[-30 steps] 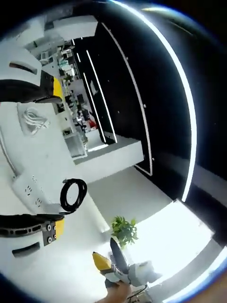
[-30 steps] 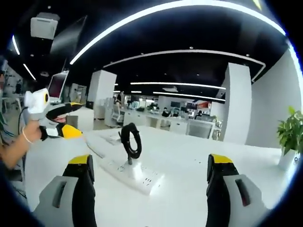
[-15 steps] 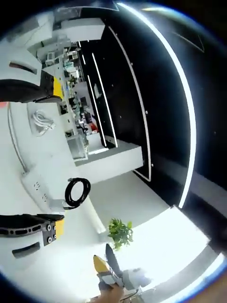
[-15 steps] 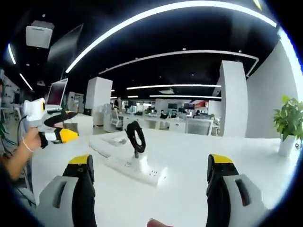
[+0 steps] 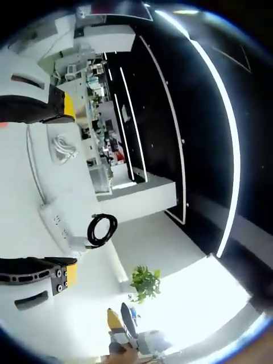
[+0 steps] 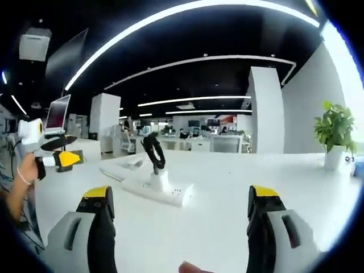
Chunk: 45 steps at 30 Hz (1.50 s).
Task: Straighten the power strip on the desk, plug the charger into it
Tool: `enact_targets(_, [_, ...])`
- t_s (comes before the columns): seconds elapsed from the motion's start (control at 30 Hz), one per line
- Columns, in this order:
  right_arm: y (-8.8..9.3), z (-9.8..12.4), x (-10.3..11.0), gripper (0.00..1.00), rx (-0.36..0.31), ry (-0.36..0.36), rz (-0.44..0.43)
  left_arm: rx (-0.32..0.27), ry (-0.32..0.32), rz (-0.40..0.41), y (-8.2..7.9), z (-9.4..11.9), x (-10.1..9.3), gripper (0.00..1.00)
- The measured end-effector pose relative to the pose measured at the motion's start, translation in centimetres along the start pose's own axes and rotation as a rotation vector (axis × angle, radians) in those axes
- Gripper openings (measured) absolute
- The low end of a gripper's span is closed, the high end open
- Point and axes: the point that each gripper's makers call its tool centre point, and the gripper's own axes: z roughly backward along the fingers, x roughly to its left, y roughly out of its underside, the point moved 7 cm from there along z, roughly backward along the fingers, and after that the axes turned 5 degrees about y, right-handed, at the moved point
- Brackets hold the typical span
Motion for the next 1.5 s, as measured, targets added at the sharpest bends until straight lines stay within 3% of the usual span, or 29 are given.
enact_targets(0.47, [1.4, 2.1, 0.0, 0.96, 0.034, 0.021, -0.006, 0.099, -0.015, 0.024, 2.7, 2.9, 0.1, 0.99])
enact_targets(0.73, [3.2, 3.1, 0.5, 0.96, 0.085, 0.013, -0.004, 0.055, -0.038, 0.062, 2.5, 4.5, 0.4, 0.99])
enact_targets(1.13, [3.2, 3.2, 1.2, 0.96, 0.088, 0.003, 0.02, 0.067, -0.069, 0.107, 3.4, 6.4, 0.0, 0.99])
enact_targets(1.3, [3.2, 3.8, 0.6, 0.96, 0.076, 0.046, -0.002, 0.06, -0.093, 0.15, 3.8, 7.2, 0.1, 0.99])
enact_targets(1.4, [3.3, 4.4, 0.3, 0.96, 0.076, 0.054, -0.01, 0.071, -0.101, 0.145, 4.0, 7.4, 0.1, 0.99])
enact_targets(1.5, [3.4, 5.1, -0.4, 0.96, 0.07, 0.11, -0.028, 0.089, -0.12, 0.129, 4.5, 7.7, 0.2, 0.99])
